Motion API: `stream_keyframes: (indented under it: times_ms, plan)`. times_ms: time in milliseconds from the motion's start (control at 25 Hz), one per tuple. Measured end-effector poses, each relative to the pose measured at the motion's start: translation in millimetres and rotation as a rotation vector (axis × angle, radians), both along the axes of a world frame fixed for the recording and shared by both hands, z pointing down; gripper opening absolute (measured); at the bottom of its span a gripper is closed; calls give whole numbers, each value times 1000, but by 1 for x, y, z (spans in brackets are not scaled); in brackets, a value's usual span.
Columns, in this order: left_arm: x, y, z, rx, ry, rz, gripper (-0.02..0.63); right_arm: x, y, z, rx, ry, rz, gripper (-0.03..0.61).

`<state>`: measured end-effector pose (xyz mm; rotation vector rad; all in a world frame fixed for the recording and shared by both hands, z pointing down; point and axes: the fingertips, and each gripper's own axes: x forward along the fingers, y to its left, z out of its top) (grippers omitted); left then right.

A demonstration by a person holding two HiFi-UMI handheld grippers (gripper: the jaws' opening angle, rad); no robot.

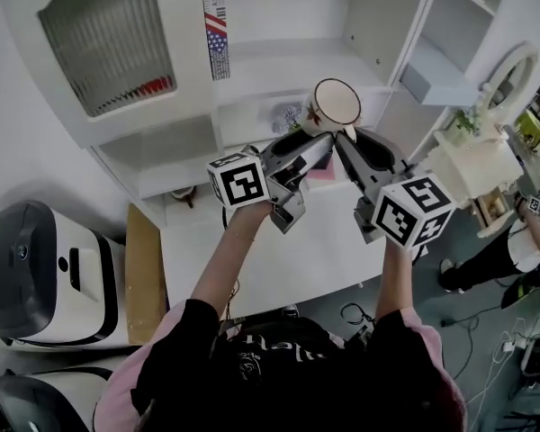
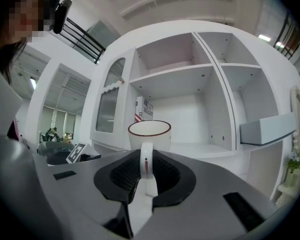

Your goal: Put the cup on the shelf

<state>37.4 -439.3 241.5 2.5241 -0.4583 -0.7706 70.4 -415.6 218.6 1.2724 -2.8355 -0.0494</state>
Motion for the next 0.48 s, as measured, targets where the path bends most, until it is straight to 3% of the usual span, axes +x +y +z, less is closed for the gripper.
stream_keyframes:
  times_ms: [480]
  plan:
    - [10, -42, -11, 14, -43, -101, 284, 12, -51, -18, -1, -73, -87, 91]
